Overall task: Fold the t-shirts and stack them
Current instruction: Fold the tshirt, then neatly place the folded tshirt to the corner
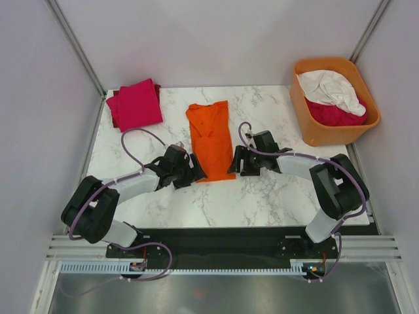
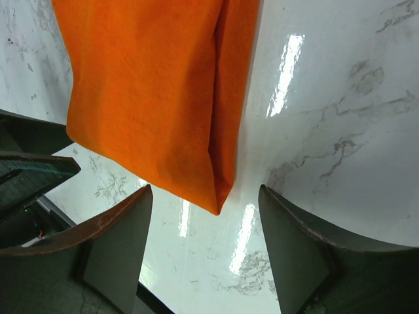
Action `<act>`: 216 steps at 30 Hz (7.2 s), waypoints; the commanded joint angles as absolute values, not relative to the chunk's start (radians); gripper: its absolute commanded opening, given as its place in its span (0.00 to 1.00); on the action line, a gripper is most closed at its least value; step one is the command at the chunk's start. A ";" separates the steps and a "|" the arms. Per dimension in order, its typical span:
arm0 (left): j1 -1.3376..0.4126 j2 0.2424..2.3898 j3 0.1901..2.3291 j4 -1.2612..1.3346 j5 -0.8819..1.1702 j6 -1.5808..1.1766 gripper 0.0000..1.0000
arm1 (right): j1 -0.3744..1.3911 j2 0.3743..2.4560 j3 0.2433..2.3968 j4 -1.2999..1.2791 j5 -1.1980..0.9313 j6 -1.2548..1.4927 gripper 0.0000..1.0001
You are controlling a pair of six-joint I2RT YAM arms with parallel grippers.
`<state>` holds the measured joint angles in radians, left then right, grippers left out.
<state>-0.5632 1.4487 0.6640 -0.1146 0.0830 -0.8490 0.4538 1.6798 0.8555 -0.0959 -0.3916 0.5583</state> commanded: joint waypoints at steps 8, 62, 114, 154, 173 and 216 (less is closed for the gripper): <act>-0.568 1.500 0.634 -0.051 0.109 -0.885 0.88 | 0.454 1.720 0.752 0.024 -0.472 0.611 0.55; -0.817 0.908 0.416 -0.372 0.045 -1.084 0.02 | 0.531 1.091 0.523 -0.173 -0.451 0.750 0.00; -0.232 2.047 1.787 -0.600 0.206 -0.644 1.00 | 0.342 2.057 1.806 -0.407 -0.086 0.574 0.98; -0.242 1.878 1.394 -0.236 0.439 -0.629 1.00 | 0.325 2.231 1.569 0.234 -0.845 0.855 0.60; -0.244 1.881 1.213 -0.290 0.259 -0.563 1.00 | 0.319 1.881 1.421 0.083 -0.805 0.747 0.82; -0.167 2.011 1.604 -0.356 0.403 -0.445 0.02 | 0.279 1.812 1.347 0.071 -0.821 0.719 0.82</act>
<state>-0.2001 2.0678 1.5234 -0.3370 0.3733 -0.5205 0.2840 1.8534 1.3556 0.0448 -0.8074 0.7425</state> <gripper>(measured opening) 0.055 0.817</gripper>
